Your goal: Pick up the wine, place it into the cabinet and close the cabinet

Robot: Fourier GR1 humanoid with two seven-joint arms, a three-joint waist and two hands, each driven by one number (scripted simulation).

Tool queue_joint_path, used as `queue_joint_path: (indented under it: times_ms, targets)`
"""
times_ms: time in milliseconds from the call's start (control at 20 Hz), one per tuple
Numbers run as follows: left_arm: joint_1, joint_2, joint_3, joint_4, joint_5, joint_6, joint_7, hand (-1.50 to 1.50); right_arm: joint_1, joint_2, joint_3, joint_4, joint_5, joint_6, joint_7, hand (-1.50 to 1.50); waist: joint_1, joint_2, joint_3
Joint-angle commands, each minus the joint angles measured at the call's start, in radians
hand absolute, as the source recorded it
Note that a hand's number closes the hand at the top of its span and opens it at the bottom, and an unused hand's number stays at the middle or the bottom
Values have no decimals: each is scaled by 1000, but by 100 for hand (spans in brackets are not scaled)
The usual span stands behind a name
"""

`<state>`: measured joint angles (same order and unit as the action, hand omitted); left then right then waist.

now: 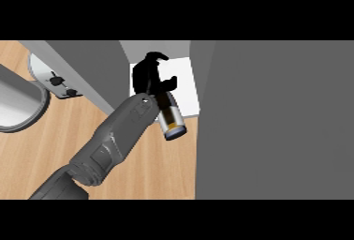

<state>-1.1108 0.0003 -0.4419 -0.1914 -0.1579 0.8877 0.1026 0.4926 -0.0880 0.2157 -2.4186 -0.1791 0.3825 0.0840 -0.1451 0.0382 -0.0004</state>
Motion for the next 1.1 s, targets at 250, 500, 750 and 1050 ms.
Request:
queue_joint_path:
  times_ms: [250, 500, 750, 1050]
  targets:
    - [-17, 0, -13, 70, -9, -12, 13, -150, 12, -6, -19, -67, -79, 0, 26, -150, 11, 3, -1]
    - [-24, 0, 33, 12, 41, -17, -35, -150, 15, 1, 5, -40, -70, 13, 7, -150, 15, 3, -2]
    - [34, 0, 105, -73, 118, -21, -178, -150, 25, 15, 17, -45, -56, -4, 14, -150, 26, 2, -4]
    - [100, 0, 137, -163, 199, -4, -313, -150, 61, 9, 50, -107, -61, -4, 40, -150, 38, -12, -3]
